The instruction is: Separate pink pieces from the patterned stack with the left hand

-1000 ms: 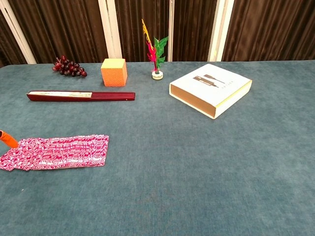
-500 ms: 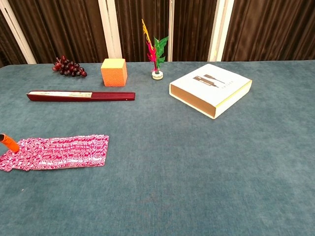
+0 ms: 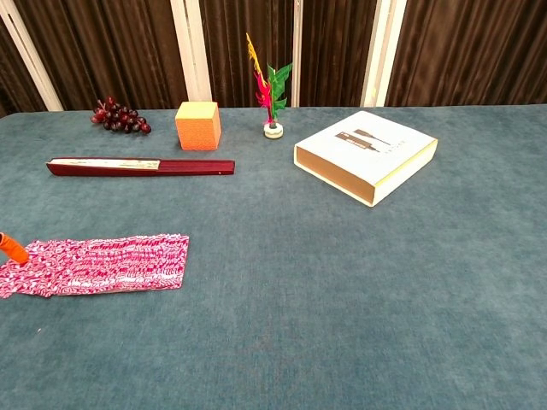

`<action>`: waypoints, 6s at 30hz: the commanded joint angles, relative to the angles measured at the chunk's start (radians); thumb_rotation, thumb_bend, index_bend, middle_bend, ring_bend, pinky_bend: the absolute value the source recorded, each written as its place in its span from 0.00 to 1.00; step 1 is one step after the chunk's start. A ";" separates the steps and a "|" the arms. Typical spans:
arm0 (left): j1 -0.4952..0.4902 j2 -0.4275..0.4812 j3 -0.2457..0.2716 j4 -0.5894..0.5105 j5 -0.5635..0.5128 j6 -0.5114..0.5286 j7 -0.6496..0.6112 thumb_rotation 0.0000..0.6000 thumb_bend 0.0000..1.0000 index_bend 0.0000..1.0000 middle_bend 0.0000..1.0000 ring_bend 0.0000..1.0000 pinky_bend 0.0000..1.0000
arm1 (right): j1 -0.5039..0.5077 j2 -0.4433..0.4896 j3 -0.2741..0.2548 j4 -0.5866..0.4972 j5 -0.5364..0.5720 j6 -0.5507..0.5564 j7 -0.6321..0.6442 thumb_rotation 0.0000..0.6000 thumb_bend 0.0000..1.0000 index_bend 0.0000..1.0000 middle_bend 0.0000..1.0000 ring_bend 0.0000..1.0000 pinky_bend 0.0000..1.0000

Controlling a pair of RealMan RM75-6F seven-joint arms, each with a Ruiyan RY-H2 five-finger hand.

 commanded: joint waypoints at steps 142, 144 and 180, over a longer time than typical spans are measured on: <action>0.012 0.003 0.148 -0.204 0.000 0.151 0.236 1.00 0.76 0.22 0.88 0.73 0.77 | 0.008 0.014 0.013 -0.042 0.018 -0.014 0.004 1.00 0.39 0.08 0.06 0.08 0.17; 0.017 0.005 0.155 -0.209 0.001 0.152 0.244 1.00 0.76 0.22 0.88 0.73 0.77 | 0.009 0.012 0.014 -0.041 0.019 -0.015 0.003 1.00 0.39 0.08 0.06 0.08 0.17; 0.116 0.061 0.239 -0.281 0.176 0.240 0.297 1.00 0.75 0.22 0.88 0.73 0.77 | 0.019 0.013 0.022 -0.041 0.033 -0.033 0.012 1.00 0.39 0.08 0.06 0.08 0.17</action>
